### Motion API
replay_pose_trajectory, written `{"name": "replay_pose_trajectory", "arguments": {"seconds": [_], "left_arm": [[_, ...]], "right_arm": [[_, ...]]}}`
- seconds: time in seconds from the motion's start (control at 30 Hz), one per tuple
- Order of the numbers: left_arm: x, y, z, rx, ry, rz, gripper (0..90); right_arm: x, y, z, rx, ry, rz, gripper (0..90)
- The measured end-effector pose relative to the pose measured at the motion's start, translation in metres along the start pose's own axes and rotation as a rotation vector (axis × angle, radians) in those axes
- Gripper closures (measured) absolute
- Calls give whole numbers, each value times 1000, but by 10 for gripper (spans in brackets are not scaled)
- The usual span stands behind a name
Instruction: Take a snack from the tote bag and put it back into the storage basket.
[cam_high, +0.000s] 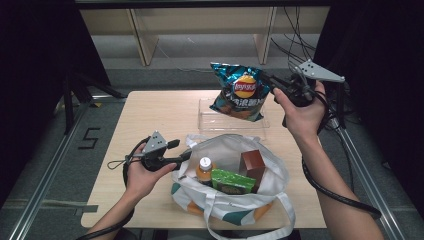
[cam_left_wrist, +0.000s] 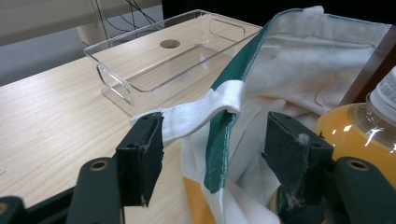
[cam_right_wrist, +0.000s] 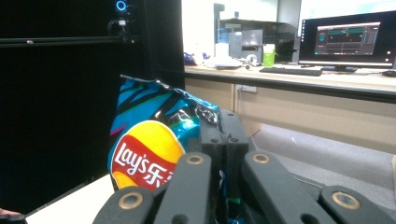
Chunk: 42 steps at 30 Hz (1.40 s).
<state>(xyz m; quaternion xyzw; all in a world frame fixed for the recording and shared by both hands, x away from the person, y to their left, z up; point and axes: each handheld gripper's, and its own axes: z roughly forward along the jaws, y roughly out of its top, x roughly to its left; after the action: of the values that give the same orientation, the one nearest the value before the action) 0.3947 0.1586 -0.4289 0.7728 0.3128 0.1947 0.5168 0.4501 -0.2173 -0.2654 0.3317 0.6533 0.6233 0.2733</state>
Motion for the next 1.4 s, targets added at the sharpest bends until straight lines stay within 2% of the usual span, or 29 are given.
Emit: {"name": "replay_pose_trajectory", "arguments": {"seconds": [0.17, 0.47, 0.53, 0.57, 0.6, 0.7, 0.73, 0.8, 0.83, 0.93, 1.0, 1.07, 1.3, 1.33, 1.4], "left_arm": [[0, 0, 0, 6, 4, 4, 369], [0, 0, 0, 5, 3, 4, 369], [0, 0, 0, 5, 2, 5, 369], [-1, 0, 0, 6, 2, 4, 369], [-1, 0, 0, 7, 2, 4, 369], [-1, 0, 0, 7, 1, 4, 369], [-1, 0, 0, 7, 1, 4, 368], [-1, 0, 0, 6, 1, 2, 368], [-1, 0, 0, 7, 1, 4, 368], [-1, 0, 1, 5, 1, 2, 369], [-1, 0, 1, 5, 1, 3, 369], [-1, 0, 1, 5, 0, 2, 369], [-1, 0, 1, 6, -1, 5, 369], [-1, 0, 1, 6, 0, 5, 368], [-1, 0, 1, 4, -3, 5, 368]], "right_arm": [[-4, -1, 2, 3, 15, -17, 900], [-6, -2, 8, 7, -12, 16, 900], [-8, -2, 8, 10, -1, 2, 900], [-8, -2, 10, -1, -6, 17, 900], [-9, -2, 9, 13, -1, 4, 900], [-9, -3, 11, 13, -21, 34, 900], [-10, -3, 12, 13, -23, 34, 900], [-13, -3, 13, 9, -9, 1, 900], [-12, -3, 13, 11, -12, 28, 900], [-14, -3, 14, 21, -16, 10, 900], [-13, -1, 16, 21, -27, 42, 900], [-15, -1, 17, 18, -25, 17, 900], [-18, -1, 21, 17, -35, 33, 900], [-20, -1, 20, 22, -30, 13, 900], [-19, -2, 21, 26, -35, 31, 900]]}}
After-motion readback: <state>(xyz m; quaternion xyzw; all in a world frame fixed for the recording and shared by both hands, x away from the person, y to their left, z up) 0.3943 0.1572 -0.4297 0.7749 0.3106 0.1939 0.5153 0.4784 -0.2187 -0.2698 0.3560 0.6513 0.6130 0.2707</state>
